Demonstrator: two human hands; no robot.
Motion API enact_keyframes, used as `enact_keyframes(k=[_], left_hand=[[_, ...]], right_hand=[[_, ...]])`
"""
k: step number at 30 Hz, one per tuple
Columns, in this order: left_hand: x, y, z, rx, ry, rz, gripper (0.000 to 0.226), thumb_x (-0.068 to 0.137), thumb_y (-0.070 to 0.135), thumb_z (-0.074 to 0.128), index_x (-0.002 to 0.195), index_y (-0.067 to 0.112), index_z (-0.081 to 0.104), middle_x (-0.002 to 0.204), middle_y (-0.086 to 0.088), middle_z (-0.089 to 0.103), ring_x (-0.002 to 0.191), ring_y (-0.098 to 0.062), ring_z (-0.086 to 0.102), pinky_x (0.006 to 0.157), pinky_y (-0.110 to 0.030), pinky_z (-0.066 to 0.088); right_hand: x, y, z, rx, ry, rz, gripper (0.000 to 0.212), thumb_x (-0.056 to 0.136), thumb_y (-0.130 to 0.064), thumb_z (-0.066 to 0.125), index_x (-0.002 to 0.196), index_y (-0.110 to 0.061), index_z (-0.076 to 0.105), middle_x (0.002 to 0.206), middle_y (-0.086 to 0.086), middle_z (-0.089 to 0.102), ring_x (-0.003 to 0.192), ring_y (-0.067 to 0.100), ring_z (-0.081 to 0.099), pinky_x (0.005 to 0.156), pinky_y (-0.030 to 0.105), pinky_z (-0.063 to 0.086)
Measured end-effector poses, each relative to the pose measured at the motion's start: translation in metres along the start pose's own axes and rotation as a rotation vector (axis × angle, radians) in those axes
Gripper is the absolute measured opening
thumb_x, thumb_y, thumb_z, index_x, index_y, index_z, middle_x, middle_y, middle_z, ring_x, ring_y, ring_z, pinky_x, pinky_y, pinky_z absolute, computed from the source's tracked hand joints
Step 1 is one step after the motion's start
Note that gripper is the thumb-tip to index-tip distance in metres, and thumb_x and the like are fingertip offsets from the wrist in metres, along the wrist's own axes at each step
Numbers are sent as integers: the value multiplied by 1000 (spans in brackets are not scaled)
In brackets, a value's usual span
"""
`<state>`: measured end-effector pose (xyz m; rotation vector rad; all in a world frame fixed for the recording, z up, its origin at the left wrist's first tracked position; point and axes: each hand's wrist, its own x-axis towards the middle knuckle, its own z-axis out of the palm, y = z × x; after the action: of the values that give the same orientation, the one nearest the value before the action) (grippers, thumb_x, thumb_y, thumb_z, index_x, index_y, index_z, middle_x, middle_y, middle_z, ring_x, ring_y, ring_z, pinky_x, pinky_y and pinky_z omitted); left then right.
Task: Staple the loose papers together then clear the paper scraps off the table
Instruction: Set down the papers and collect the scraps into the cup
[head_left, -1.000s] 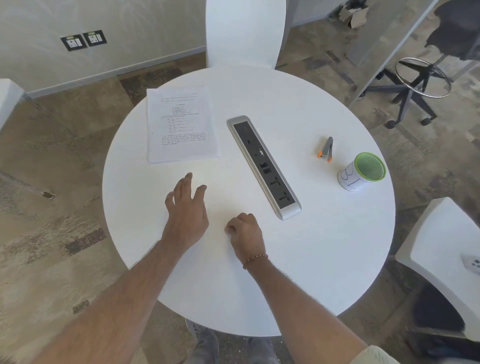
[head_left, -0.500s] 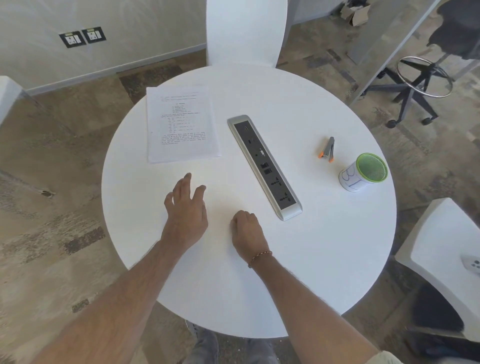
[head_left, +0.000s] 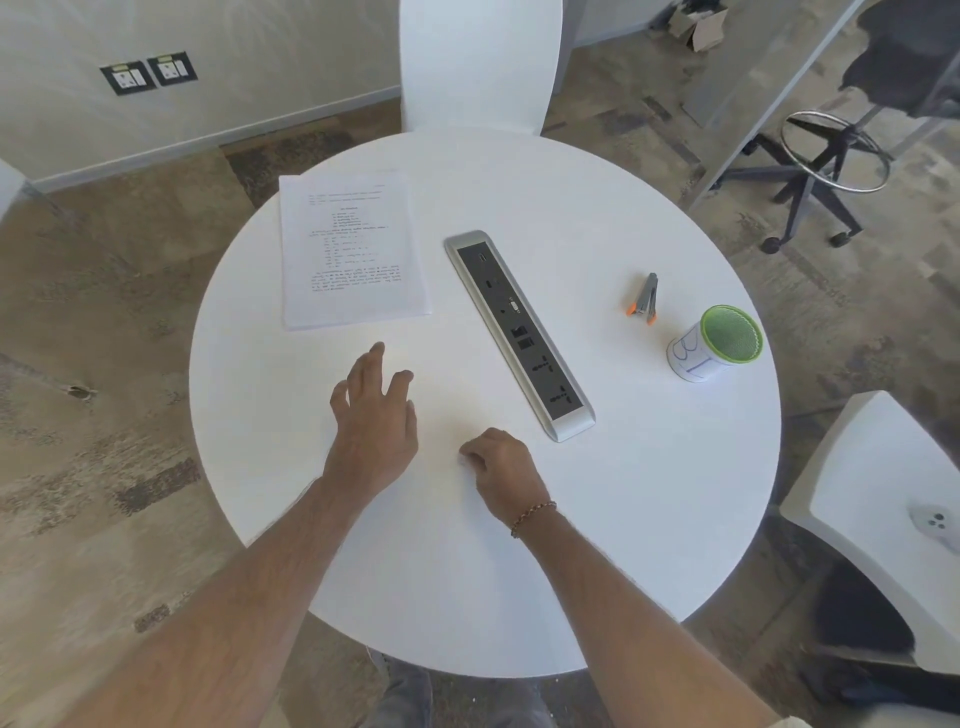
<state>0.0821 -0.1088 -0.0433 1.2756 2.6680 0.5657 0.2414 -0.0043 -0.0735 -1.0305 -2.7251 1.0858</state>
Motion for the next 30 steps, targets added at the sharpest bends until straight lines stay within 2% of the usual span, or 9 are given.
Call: enact_keyframes(k=[6,9,13,16,21,24,26,30], left_hand=[[2,-3,1,10,7,4,33,89,6,59,122,10,59,156,-24,33,141,-37,34,104,-59,37],[2,-3,2,11,8,5,34,88,6,59,122,10,59,156,-24,34,140,-38,35,103,-59,38],[-1,-2,2,11,2,7,35,87,4,58,122,10,59,155,-24,34,140,-39,37,101,-60,40],[-2,-2,1,8,-2,-1,35,87,3,59,121,10,60,155,-25,35,140,-39,36,101,-60,39],[-3,-3,-1,21,-6,-8,36,86,2,60,121,9,60,155,-25,35,140,-40,36,102,-61,40],[-4,-1,-2,14,-13,-11,38,85,1,59,122,9,59,156,-25,34,141,-39,35,103,-61,39],[-5,1,-2,18,-14,-8,40,84,-1,58,123,8,59,156,-26,33,141,-40,34,103,-61,39],[-7,2,-1,20,-20,-6,47,80,-6,55,124,8,59,157,-26,32,142,-40,33,104,-61,38]], right_hand=[[-2,2,4,-112,-22,-74,18,88,0,56,88,-7,73,91,5,62,94,21,53,73,22,36],[1,-1,8,-170,2,-118,19,85,5,56,86,-6,73,88,7,64,91,25,56,72,25,40],[3,-3,14,-240,44,-147,18,73,15,61,75,-3,66,75,10,59,74,30,55,60,35,50],[-1,-3,16,-273,58,-175,29,59,22,60,71,-5,58,71,9,53,67,27,49,56,35,46],[-3,-7,15,-298,37,-187,32,53,23,55,69,-4,55,69,11,52,63,28,48,54,35,44],[-1,-4,13,-204,68,-89,24,66,20,55,73,-3,60,74,11,57,70,30,52,60,38,49],[-2,-1,7,-113,117,-15,17,79,12,56,79,-2,65,81,11,61,78,28,54,66,33,46],[-10,0,2,-24,152,60,14,84,4,58,81,-3,70,84,8,63,81,24,55,68,30,45]])
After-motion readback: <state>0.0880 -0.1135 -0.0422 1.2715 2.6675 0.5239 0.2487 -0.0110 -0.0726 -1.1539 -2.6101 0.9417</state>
